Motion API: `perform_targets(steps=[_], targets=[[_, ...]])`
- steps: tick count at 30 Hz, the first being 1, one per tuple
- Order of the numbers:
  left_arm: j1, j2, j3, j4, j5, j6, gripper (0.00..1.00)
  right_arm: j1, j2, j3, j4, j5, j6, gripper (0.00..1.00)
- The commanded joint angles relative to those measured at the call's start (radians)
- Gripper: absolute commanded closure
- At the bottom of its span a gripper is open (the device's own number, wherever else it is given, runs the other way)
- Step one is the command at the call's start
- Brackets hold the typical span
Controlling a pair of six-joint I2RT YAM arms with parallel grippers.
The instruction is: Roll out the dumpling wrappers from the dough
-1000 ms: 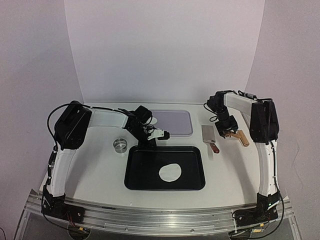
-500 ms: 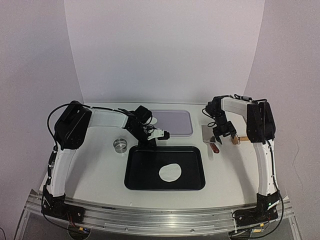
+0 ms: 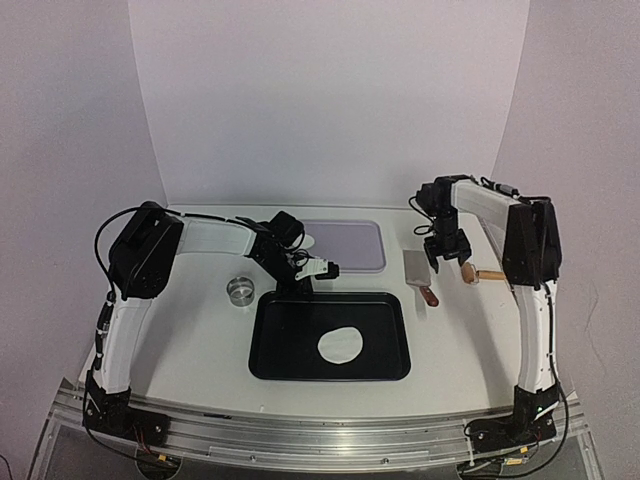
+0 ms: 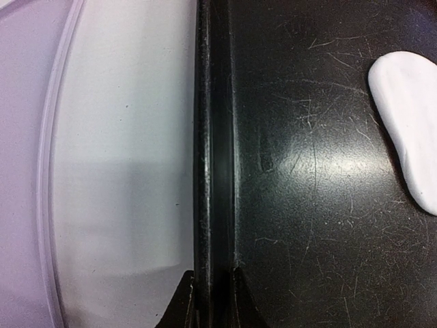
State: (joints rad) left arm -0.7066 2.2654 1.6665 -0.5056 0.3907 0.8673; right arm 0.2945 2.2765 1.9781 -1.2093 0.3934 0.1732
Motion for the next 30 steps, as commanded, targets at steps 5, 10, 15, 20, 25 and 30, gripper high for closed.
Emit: perform_targets(steps=[5,10,15,20,25,30], targets=[[-0.001,0.022,0.006,0.029,-0.083,0.014,1.00,0.034,-0.265,-0.041,0.058,-0.147,0.020,0.32],[-0.001,0.021,0.047,0.001,-0.073,-0.020,1.00,0.085,-0.343,-0.125,0.060,-0.175,0.085,0.29],[-0.001,0.022,0.079,-0.034,-0.067,-0.034,0.89,0.143,-0.389,-0.158,0.059,-0.173,0.103,0.26],[-0.001,0.013,0.108,-0.069,-0.062,-0.045,0.70,0.182,-0.408,-0.160,0.060,-0.169,0.117,0.25],[0.000,-0.005,0.156,-0.110,-0.040,-0.072,0.57,0.214,-0.410,-0.141,0.061,-0.172,0.124,0.25],[0.006,-0.049,0.223,-0.184,0.048,-0.126,0.49,0.249,-0.413,-0.104,0.070,-0.199,0.133,0.25]])
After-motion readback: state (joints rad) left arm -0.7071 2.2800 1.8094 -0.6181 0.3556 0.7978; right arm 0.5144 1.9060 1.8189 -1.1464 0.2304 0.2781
